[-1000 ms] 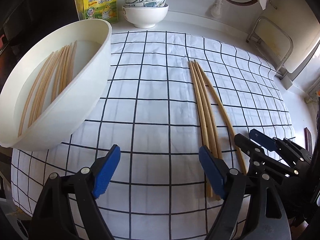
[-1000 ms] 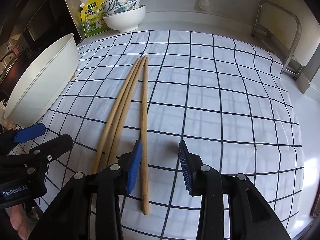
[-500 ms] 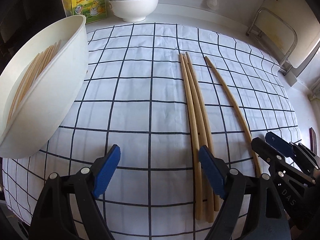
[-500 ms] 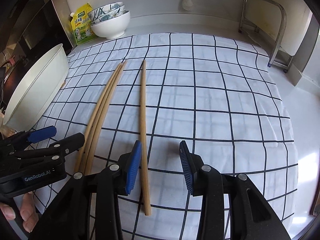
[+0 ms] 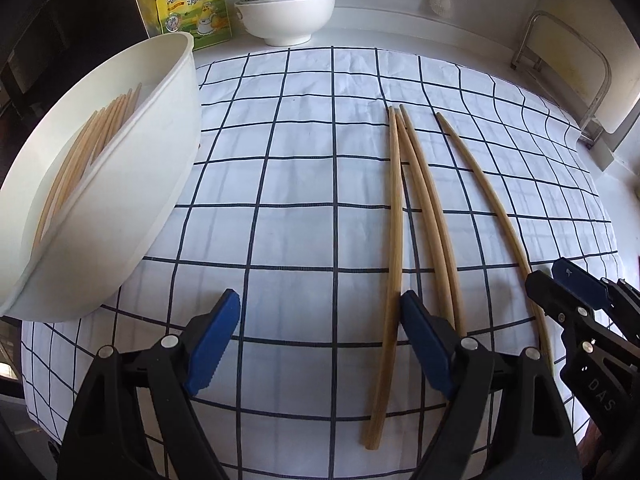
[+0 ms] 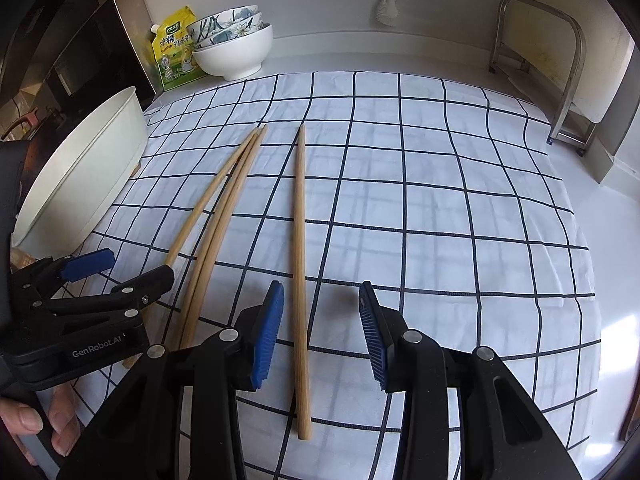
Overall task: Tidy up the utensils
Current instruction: 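Move both open tools back from the basin to the chopstick row, then grasp a wooden chopstick with the left tool and lift it over the basin while the right tool does likewise, then lower the left tool's chopstick into the basin and open it while the right tool releases its own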
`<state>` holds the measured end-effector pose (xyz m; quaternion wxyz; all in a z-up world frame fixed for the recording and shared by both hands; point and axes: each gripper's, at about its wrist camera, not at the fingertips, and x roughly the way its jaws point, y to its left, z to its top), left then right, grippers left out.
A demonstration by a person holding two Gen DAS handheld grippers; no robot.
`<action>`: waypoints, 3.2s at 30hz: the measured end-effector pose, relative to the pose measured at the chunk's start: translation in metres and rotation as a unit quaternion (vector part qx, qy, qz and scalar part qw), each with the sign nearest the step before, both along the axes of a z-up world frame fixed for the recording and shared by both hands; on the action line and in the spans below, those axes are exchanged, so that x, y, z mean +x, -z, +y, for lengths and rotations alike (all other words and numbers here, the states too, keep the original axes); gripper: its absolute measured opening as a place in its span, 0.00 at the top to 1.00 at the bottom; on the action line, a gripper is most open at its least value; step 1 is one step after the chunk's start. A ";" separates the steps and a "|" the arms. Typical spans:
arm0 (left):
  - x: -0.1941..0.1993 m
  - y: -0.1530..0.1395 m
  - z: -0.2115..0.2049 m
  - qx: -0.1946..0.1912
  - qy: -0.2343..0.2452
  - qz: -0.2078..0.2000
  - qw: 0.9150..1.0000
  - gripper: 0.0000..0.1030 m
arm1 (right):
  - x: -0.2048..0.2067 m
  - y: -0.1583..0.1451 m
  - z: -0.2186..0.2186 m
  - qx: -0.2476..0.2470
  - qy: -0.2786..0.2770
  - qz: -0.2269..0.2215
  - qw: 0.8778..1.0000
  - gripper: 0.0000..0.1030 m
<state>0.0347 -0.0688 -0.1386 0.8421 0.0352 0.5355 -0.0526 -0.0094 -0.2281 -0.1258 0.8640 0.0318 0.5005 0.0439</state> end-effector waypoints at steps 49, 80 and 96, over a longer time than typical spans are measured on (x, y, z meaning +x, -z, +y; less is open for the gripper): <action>0.030 -0.125 0.190 -0.022 -0.088 -0.082 0.992 0.93 | 0.076 -0.116 0.186 0.052 -0.117 -0.081 0.988 0.94; 0.087 -0.058 0.260 -0.022 -0.075 -0.012 0.997 0.65 | 0.134 -0.043 0.287 0.023 -0.111 0.025 0.993 0.90; 0.052 -0.090 0.255 -0.023 -0.086 -0.041 0.995 0.53 | 0.099 -0.071 0.262 0.027 -0.103 -0.010 0.994 0.90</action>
